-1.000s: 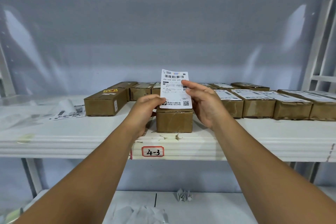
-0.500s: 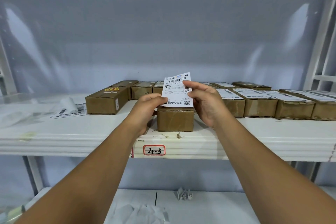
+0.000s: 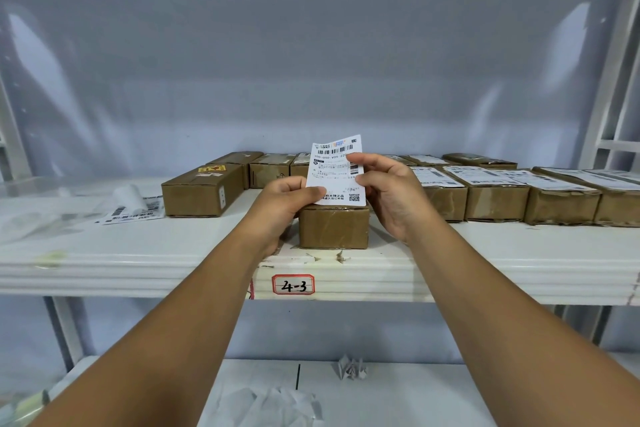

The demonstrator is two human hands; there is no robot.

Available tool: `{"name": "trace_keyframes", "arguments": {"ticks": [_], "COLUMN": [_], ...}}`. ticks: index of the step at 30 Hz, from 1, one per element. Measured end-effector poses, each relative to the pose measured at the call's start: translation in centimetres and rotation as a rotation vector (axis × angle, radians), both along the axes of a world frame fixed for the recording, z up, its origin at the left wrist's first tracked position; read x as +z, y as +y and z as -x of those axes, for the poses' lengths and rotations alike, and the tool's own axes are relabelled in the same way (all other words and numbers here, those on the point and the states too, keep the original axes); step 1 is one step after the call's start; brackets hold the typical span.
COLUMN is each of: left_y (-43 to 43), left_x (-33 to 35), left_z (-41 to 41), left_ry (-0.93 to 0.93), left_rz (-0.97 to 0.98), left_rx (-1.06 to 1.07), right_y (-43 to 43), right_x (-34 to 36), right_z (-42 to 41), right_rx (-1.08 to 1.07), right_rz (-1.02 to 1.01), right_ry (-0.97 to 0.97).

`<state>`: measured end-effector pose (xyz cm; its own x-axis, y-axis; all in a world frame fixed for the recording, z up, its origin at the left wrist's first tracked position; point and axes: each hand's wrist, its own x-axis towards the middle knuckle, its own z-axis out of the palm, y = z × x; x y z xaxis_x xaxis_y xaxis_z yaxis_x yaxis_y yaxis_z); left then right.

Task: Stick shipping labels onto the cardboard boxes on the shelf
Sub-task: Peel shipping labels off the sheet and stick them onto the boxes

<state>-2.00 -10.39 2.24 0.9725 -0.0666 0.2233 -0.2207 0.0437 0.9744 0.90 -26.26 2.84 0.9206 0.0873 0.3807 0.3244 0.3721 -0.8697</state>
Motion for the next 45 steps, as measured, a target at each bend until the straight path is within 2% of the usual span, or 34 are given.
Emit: {"name": "trace_keyframes", "arguments": {"ticks": [45], "left_y": [0.19], "left_x": [-0.31], "left_z": [-0.42], "left_ry": [0.006], "left_rz": [0.011], "left_rx": [-0.069], "right_y": [0.16], "right_x": [-0.02], "right_z": [0.05], "right_rx": [-0.026], "right_rz": [0.047], "right_ry": [-0.008]}}
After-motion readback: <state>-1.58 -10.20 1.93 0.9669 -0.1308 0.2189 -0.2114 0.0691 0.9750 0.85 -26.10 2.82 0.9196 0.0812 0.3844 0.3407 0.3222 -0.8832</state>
